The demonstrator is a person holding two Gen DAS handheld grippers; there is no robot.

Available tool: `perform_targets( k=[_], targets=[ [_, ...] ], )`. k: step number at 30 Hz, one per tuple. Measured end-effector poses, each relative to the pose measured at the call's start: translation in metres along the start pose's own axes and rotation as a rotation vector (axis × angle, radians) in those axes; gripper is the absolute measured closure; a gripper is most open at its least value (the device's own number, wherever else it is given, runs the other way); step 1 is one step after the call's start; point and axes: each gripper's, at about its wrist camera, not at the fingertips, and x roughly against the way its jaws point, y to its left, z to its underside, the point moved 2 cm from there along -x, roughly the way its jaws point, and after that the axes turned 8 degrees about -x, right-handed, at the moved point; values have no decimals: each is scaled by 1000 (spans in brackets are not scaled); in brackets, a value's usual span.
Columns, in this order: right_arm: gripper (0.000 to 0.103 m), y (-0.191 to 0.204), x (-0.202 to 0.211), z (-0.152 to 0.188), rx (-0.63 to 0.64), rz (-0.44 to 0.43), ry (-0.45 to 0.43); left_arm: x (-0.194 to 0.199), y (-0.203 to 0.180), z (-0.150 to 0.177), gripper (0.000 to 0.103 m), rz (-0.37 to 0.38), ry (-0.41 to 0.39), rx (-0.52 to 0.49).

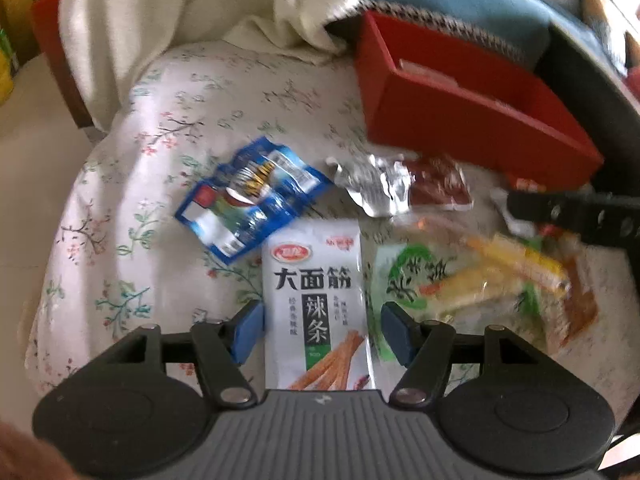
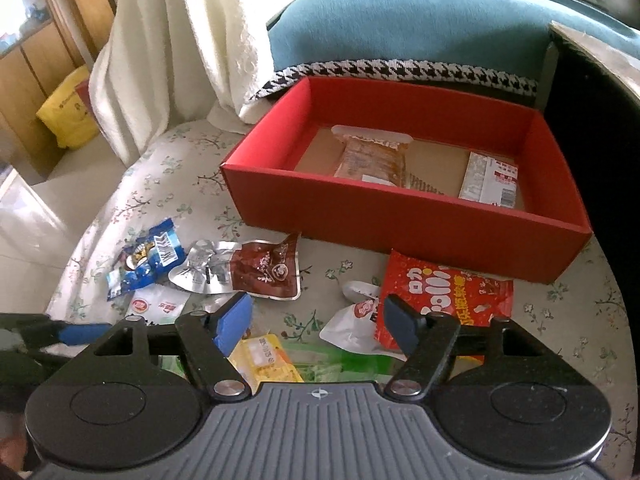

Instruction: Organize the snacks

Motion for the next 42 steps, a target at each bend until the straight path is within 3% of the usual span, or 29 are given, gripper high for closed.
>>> perform_targets(
  k=[4,7,14,24,26,27,28,30,35,38,42],
  targets=[
    [24,-1,1,3,9,-14,13,-1,-6,0,43,-38,-17,-22],
    [24,-1,-1,3,17,-25,26,3,-5,3,55,-45,-25,-30],
    [24,15,-16,6,85,-54,82,15,6,22,59,-7,-27,-22],
    [13,32,-50,-1,193,-20,126,16,22,26,55,37,-22,-17],
    [15,35,-50,1,220,-11,139,15,21,24,54,36,-21,-25],
    [22,36,-49,4,229,-3,153,15,20,23,54,33,-18,-33],
    [34,36,-47,8,226,-16,175,15,19,23,53,30,-15,-43],
    [46,34,-40,18,196,-58,221,15,17,24,52,25,-15,-61],
    [49,31,-17,40,187,-49,233,15,11,29,52,3,-17,-119],
    [44,29,-10,44,168,-15,214,16,12,29,51,12,-15,-105],
    [26,34,-12,33,166,-8,147,15,18,27,44,47,-18,-48]
  ],
)
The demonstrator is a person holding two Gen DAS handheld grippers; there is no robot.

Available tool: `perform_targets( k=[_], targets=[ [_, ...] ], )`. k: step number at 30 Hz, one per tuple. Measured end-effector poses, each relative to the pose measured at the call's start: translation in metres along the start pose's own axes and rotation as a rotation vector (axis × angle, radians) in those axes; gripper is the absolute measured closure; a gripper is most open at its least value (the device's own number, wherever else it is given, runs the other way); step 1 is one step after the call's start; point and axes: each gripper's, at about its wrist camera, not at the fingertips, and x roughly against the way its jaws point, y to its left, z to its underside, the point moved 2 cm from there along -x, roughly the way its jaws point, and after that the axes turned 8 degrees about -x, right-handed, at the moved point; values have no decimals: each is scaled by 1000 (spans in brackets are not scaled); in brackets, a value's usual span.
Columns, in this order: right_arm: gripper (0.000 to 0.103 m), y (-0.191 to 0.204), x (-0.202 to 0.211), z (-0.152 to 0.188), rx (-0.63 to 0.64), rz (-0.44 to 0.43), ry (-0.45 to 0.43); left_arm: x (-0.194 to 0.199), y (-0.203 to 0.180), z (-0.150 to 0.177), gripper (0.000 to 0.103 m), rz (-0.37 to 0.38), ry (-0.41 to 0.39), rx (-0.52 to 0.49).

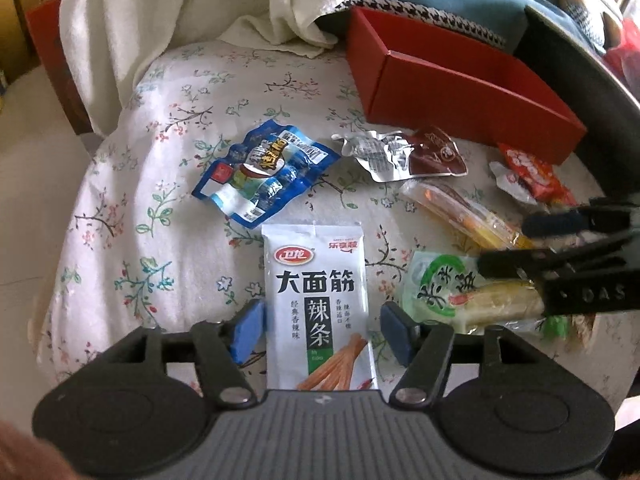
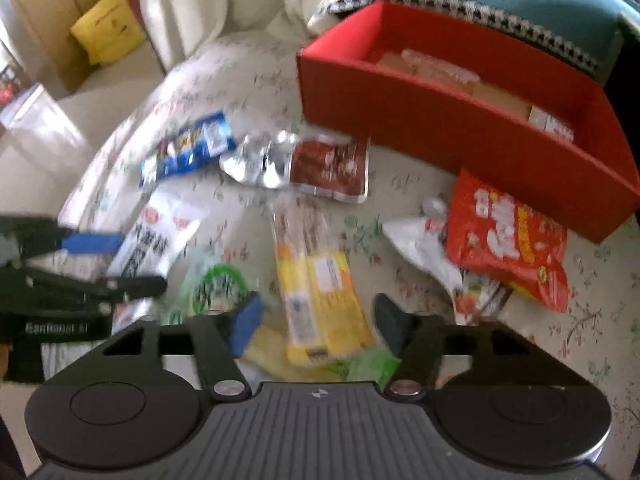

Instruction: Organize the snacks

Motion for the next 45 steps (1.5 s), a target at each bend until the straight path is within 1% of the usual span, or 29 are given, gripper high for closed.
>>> perform_targets(
  k=[2,3,5,6,7,8,10,11,12,13,14,15,17,20,26,29,31,33,35,37,38,40,42,43,44,45],
  targets=[
    [23,5,-5,-8,36,21,-24,-1,-3,1,34,-4,3,-19],
    [22,8,-10,-11,57,29,-24,-3,-5,1,30,-10,4,-37],
    [26,11,-26,-16,77,61,-1,-5,-10,1,22,-16,6,-71],
    [28,10,-34,-17,76,79,15,-7,-12,1,21,-23,11,-85],
    [26,8,-36,-19,74,65,9,-8,-13,1,20,-31,11,-98],
    [27,8,-35,-20,78,60,11,-9,-14,1,19,-37,7,-110],
    [40,5,-31,-20,69,49,9,-10,-14,1,18,-44,3,-119],
    [42,2,-29,-19,61,49,7,-10,-13,0,20,-46,1,-115],
    [47,0,-27,-17,55,51,7,-9,-13,-1,22,-50,0,-106],
    [52,-2,-24,-16,46,47,10,-8,-12,-2,31,-57,-4,-103],
    [53,-3,-22,-13,36,35,14,-7,-12,-2,41,-68,-6,-105],
    [54,-3,-18,-10,26,19,21,-7,-12,-2,42,-82,-9,-112],
    [55,-1,-11,-3,20,-8,29,-4,-10,-1,52,-79,-14,-105],
    [56,-2,-2,6,11,-16,26,-1,-7,1,56,-73,-18,-92],
    [57,-14,7,9,-38,-20,4,3,1,4,59,-70,-24,-38],
    [57,-16,11,7,-45,-31,-9,3,-3,4,58,-77,-16,-52],
    [56,-17,8,8,-32,-13,-12,0,-8,6,56,-99,-7,-80],
    [55,-18,3,9,-19,1,0,-2,-12,6,49,-117,-8,-104],
    [51,-18,-3,10,6,15,19,-3,-12,6,29,-144,0,-101],
    [47,-18,-6,11,27,34,17,-5,-14,8,21,-165,7,-111],
    [47,-18,-8,12,36,36,22,-6,-14,9,18,-174,2,-115],
    [45,-20,-12,12,43,49,24,-7,-12,10,16,-176,1,-101],
    [42,-20,-12,12,41,41,22,-8,-5,10,19,-141,9,-43],
    [40,-21,-12,13,27,32,18,-7,-4,10,28,-135,6,-29],
    [40,-22,-12,13,10,28,17,-4,-4,9,44,-137,-10,-34],
    [47,-23,-10,13,4,34,15,-1,-5,8,53,-134,-19,-39]
  ],
)
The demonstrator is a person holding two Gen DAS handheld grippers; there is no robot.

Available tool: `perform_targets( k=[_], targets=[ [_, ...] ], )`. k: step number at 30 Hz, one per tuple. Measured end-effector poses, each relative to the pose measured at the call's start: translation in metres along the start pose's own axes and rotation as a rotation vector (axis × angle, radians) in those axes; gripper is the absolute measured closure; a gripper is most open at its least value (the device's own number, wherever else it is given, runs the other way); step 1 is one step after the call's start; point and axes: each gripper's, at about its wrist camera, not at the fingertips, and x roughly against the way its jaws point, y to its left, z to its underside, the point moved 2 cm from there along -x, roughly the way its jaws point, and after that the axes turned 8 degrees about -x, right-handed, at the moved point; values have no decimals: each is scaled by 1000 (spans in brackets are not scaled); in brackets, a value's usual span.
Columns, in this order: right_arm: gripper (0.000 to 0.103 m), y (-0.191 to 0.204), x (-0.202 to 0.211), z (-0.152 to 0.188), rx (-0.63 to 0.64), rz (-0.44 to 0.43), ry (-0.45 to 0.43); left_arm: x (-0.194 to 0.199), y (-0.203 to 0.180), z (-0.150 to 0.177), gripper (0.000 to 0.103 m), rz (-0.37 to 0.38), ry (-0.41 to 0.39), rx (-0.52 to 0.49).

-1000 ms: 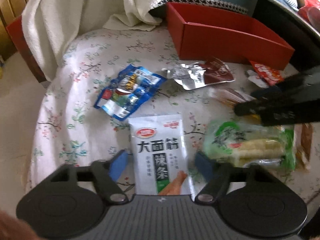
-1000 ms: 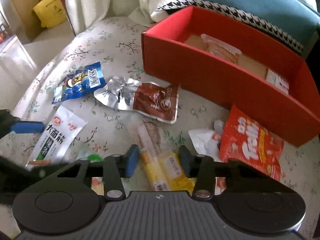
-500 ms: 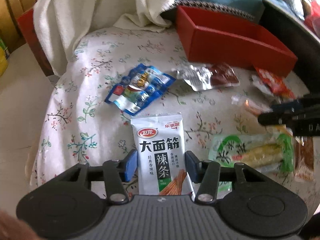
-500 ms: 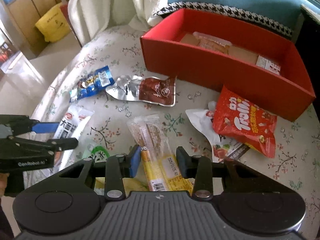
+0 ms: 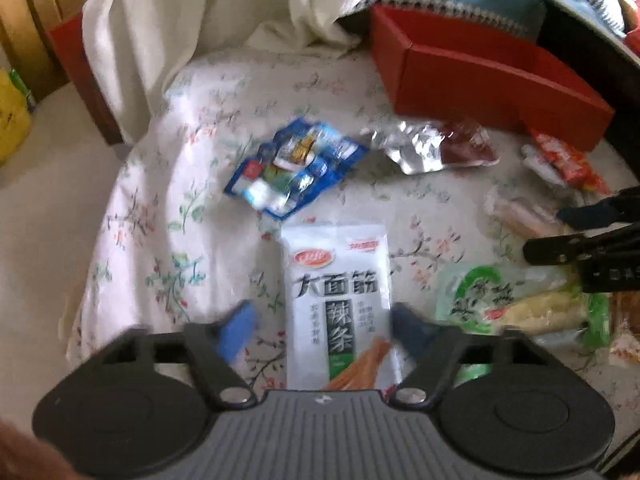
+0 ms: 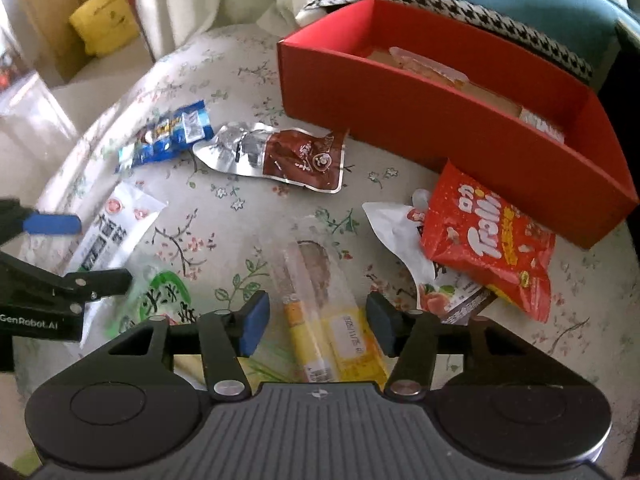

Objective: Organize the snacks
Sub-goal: 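Lift both held snacks and carry them over the red box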

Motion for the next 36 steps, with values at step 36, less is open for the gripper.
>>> perform_targets(
  k=[36],
  targets=[
    [63,-53,58,-58,-256,-77,-264,29,-35,-106,63,156,-299,21]
  ],
)
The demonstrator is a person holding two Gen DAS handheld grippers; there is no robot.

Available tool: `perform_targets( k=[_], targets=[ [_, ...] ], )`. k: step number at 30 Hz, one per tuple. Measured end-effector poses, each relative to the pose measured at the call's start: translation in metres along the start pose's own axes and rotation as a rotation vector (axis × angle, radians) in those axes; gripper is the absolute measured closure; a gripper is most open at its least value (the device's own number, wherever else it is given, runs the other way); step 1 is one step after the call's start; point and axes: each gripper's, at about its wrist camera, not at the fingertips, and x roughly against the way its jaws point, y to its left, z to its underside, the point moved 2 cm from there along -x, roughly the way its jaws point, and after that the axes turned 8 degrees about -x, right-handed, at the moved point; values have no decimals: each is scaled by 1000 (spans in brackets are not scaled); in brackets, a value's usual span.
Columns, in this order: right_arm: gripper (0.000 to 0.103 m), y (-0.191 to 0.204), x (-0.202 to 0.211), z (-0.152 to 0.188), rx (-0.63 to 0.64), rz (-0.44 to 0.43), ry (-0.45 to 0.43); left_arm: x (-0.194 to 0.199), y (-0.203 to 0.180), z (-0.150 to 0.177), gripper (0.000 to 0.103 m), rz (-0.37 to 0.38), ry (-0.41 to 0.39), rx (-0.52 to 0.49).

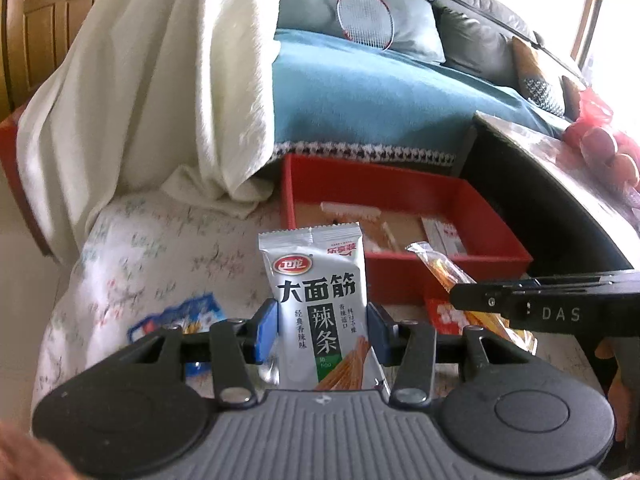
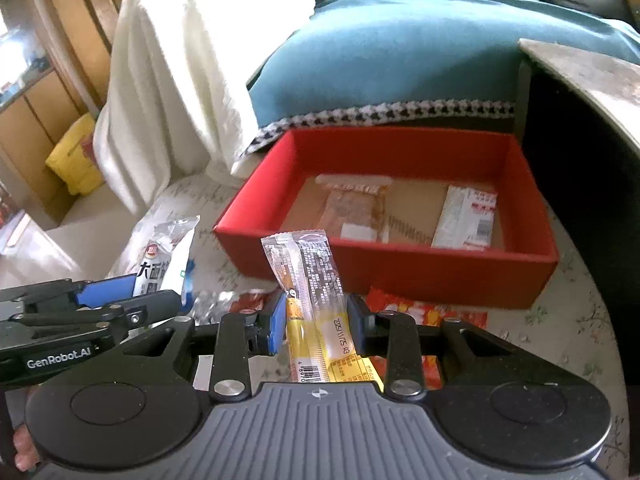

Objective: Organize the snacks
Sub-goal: 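Lift both held snacks and carry them over the red box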

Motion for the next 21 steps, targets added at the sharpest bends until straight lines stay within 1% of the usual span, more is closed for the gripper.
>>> perform_targets(
  k=[15,21],
  targets=[
    [63,-27,-12,-42,-95,34,-121,-39,-13,-35,63,6,-8,-41],
    [63,-41,-22,-55,-125,58,-144,-56,-16,-48,63,3,-9,-52]
  ],
)
